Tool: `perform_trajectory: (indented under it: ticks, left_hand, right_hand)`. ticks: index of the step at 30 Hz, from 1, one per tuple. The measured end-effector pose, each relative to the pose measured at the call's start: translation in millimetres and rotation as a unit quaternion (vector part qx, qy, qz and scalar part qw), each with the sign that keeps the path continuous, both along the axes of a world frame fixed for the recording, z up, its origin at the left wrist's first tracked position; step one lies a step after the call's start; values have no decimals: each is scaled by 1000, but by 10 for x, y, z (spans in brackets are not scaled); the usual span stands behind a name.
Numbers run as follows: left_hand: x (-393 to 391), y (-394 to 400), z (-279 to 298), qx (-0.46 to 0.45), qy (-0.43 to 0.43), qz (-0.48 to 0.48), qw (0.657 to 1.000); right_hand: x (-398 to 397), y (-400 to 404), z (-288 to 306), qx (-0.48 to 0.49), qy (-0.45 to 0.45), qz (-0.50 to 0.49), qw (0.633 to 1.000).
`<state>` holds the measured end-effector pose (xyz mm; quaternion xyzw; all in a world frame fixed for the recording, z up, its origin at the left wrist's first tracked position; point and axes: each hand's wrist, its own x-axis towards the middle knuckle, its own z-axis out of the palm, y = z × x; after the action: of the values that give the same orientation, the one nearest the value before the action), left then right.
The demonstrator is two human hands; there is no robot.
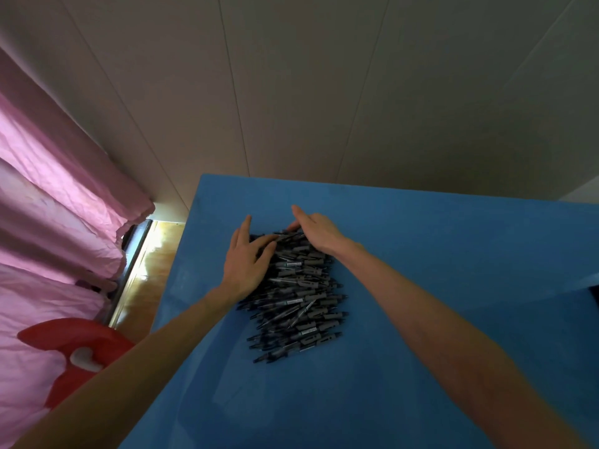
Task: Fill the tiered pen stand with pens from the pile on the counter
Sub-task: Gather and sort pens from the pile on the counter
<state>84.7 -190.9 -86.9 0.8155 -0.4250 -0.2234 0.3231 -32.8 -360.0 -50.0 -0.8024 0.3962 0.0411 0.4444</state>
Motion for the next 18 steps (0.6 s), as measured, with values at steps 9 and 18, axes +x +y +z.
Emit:
perform_trajectory:
  ticks: [9, 18]
  left_hand:
    - [116, -50, 151, 90, -71, -122, 986]
    - [200, -156, 150, 93, -129, -144, 977]
  right_hand:
    - [-253, -235, -137, -42, 11, 14, 999]
    - [-411, -387, -81, -161, 58, 186, 967]
